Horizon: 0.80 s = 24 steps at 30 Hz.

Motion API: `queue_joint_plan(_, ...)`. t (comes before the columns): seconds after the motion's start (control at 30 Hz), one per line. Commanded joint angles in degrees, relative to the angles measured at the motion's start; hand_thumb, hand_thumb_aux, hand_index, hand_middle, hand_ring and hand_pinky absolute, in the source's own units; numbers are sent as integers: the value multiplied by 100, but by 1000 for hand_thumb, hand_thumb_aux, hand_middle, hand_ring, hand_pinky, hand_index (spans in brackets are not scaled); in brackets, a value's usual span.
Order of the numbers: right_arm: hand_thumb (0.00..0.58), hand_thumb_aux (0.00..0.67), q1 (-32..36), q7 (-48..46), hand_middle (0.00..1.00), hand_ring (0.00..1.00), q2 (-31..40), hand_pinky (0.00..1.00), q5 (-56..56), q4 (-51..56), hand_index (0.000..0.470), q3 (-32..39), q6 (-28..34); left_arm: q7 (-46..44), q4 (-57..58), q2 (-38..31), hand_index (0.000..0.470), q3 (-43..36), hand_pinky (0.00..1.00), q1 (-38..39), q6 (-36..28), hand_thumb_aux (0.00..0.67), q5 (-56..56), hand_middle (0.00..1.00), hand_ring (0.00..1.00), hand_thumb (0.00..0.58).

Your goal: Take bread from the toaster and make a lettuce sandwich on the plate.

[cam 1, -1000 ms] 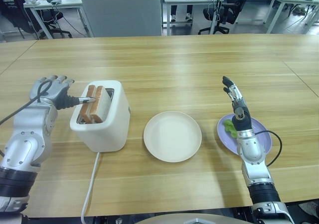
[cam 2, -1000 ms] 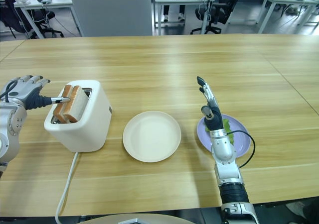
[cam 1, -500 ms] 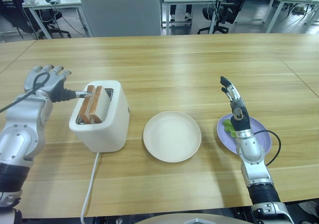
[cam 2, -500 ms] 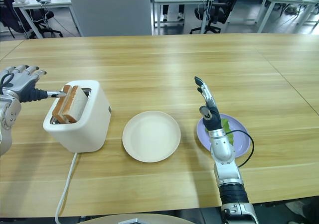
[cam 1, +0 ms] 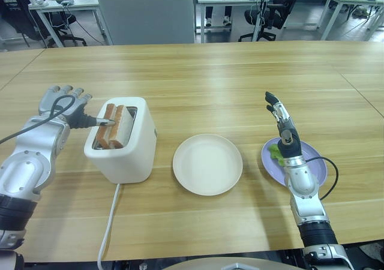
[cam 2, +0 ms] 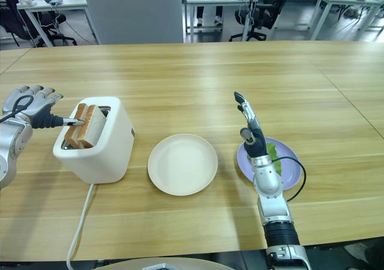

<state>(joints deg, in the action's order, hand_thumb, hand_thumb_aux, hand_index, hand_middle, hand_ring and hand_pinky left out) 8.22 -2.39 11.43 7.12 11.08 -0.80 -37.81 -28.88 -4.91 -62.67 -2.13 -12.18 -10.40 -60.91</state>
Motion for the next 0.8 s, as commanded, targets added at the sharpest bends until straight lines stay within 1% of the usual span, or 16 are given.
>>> queue_joint_plan(0.03,0,0,-88,-30,0,0,19,0,-48,-85,0,-28,72,-139,171,119,25,-211,0,188,49,37,10,0,0,62)
queue_joint_plan(0.07,0,0,-84,-30,0,0,19,0,-49,-84,0,-26,74,-136,176,134,25,-192,0,222,30,37,23,0,0,62)
queue_joint_plan(0.13,0,0,-77,-34,0,0,18,0,-51,-79,0,-19,76,-143,176,148,34,-125,0,313,-14,50,67,0,0,83)
queue_joint_plan(0.27,0,0,-75,-39,0,0,18,0,-54,-84,0,-16,84,-114,173,47,31,106,0,522,-56,45,163,0,0,75)
queue_joint_plan(0.33,0,0,-83,-39,0,0,17,0,-54,-97,0,-18,90,-90,180,-44,16,220,0,598,-63,24,197,0,0,40)
queue_joint_plan(0.37,0,0,-85,-40,0,0,17,0,-54,-100,0,-18,93,-82,186,-82,16,286,0,643,-62,24,236,0,0,40)
queue_joint_plan(0.4,0,0,-84,-41,0,0,17,0,-54,-99,0,-17,94,-73,189,-127,0,344,0,691,-60,0,257,0,0,0)
queue_joint_plan(0.53,0,0,-67,-46,0,0,18,0,-53,-87,0,-18,103,-33,170,-308,0,552,0,870,-67,0,340,0,0,0)
queue_joint_plan(0.63,0,0,-62,-44,0,0,23,0,-50,-74,0,-22,101,-37,144,-335,0,512,0,870,-25,0,347,0,0,0)
queue_joint_plan(0.8,0,0,-49,-44,0,0,27,0,-42,-52,0,-21,94,44,58,-43,0,242,0,633,94,0,429,0,0,0)
